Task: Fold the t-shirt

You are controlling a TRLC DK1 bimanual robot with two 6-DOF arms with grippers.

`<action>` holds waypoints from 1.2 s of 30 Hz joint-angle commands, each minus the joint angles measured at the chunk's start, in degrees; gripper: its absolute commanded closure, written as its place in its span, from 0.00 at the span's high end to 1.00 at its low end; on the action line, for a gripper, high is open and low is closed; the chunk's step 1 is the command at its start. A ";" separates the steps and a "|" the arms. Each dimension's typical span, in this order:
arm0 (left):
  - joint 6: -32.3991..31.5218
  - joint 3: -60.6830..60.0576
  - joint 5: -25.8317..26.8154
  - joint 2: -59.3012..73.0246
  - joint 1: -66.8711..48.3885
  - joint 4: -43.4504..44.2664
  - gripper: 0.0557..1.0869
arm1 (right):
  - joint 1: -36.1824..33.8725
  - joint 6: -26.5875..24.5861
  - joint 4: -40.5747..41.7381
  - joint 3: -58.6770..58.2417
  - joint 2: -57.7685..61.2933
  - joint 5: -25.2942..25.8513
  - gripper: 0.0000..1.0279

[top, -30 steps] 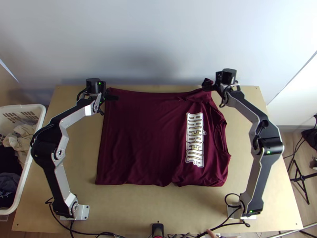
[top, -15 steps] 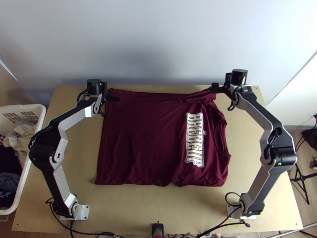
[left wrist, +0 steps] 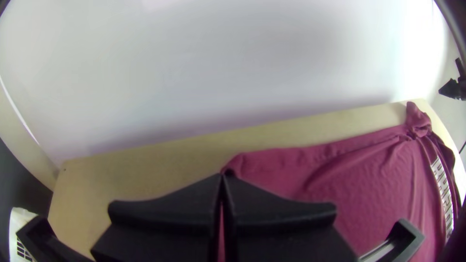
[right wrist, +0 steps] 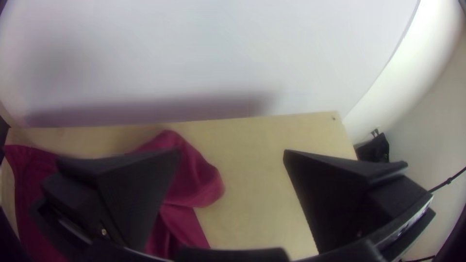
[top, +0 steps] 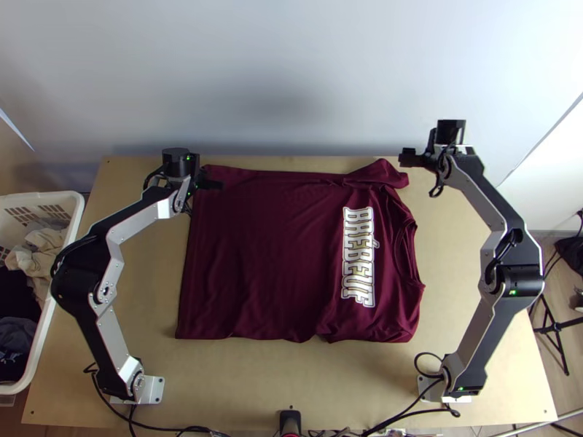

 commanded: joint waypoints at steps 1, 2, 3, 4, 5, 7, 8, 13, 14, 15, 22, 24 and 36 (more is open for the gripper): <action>0.03 -0.99 0.02 -0.95 -0.37 0.03 0.04 | 0.66 1.53 -9.86 1.14 -0.16 -5.61 0.95; 0.12 -1.17 0.02 -1.04 -0.37 0.03 0.04 | 1.10 1.53 -11.53 1.06 -0.34 -7.54 0.94; 0.03 -1.34 0.02 -1.04 -0.37 0.03 0.04 | 1.71 1.53 -13.11 1.14 -0.43 -8.77 0.90; 0.03 -1.43 0.02 -1.12 -0.37 0.03 0.04 | 2.33 1.53 -14.52 1.14 -0.52 -9.74 0.88; 0.03 -1.52 0.02 -1.12 -0.37 0.03 0.04 | 2.94 1.61 -15.66 1.23 -0.60 -10.36 0.85; 0.03 -1.70 0.02 -1.12 -0.37 0.03 0.04 | 3.91 2.32 -17.68 1.41 -0.60 -11.68 0.84; 0.03 -1.70 0.02 -1.12 -0.46 0.03 0.04 | 4.17 3.28 -18.65 1.50 -0.43 -12.73 0.84; 0.12 -1.70 0.02 -1.21 -0.54 0.03 0.04 | 5.84 3.81 -26.21 3.87 2.74 -14.40 0.84; 0.12 -1.78 0.02 -1.21 -0.46 0.03 0.04 | 6.20 3.81 -27.53 4.22 3.53 -14.49 0.84; 0.12 -1.87 0.02 -1.21 -0.54 0.03 0.04 | 6.55 3.81 -27.79 4.22 3.97 -14.49 0.84; 0.29 -2.13 0.02 -1.12 -0.54 0.03 0.04 | 7.69 3.37 -24.54 5.36 6.69 -15.72 0.66; 0.65 -2.13 0.02 -1.04 -0.54 0.12 0.04 | 8.04 3.11 -24.19 6.59 7.75 -15.72 0.66; 2.32 -1.70 0.02 0.19 -0.37 1.52 0.04 | 8.04 2.23 -23.13 15.65 15.04 -15.63 0.66</action>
